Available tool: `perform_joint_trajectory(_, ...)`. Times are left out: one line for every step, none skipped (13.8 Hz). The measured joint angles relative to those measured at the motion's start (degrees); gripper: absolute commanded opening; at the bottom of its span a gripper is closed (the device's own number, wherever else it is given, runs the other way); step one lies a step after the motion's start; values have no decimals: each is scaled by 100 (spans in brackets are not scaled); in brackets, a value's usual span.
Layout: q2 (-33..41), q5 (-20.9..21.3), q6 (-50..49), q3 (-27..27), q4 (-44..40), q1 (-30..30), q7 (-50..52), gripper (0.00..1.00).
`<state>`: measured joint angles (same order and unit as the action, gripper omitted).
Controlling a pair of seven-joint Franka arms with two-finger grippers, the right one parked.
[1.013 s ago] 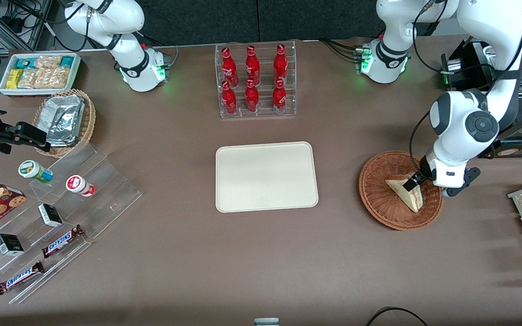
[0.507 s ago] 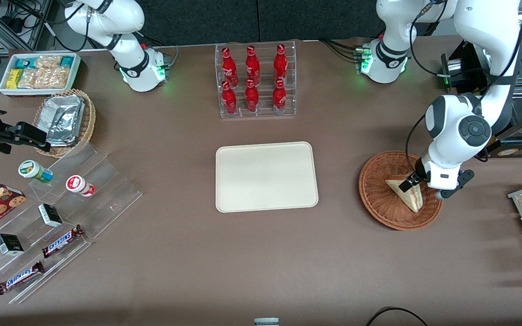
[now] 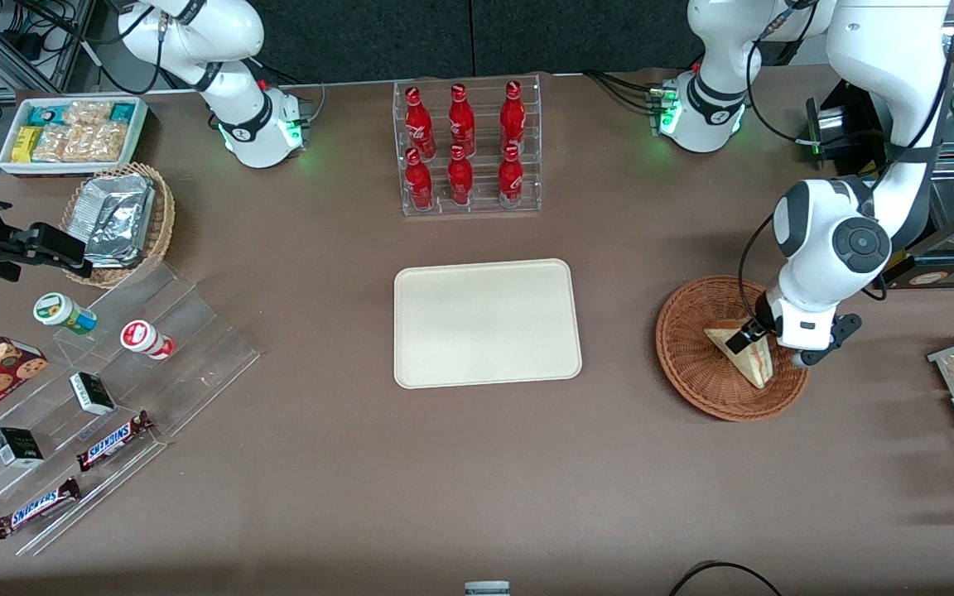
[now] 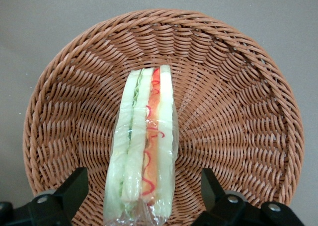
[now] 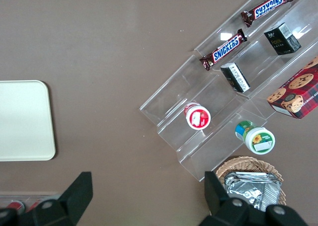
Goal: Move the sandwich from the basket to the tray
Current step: 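Close the left gripper on the sandwich's wrapped edge, then lift the sandwich out of the basket and carry it over the white tray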
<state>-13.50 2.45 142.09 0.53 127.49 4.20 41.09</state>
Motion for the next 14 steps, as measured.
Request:
perform_joint_trajectory(-15,0,19,0,0,0,0,100)
perform_joint_trajectory(-32,0,30,0,0,0,0,100)
perform_joint_trajectory(-51,0,35,0,0,0,0,99)
perform_joint_trajectory(-77,0,38,0,0,0,0,80)
perform_joint_trajectory(-107,0,55,0,0,0,0,31)
perform_joint_trajectory(-127,0,79,0,0,0,1,3)
perform_joint_trajectory(-136,0,87,0,0,1,2,0)
perform_joint_trajectory(-138,0,90,-1,0,2,1,0)
perform_joint_trajectory(-138,0,92,-2,0,3,0,0)
perform_joint_trajectory(-138,2,92,-2,0,3,-3,0)
perform_joint_trajectory(-138,2,92,-3,-1,4,-6,0)
perform_joint_trajectory(-137,4,92,-5,-2,4,-8,0)
perform_joint_trajectory(-135,4,91,-11,-8,5,-9,0)
perform_joint_trajectory(-131,4,91,-25,-23,6,-9,0)
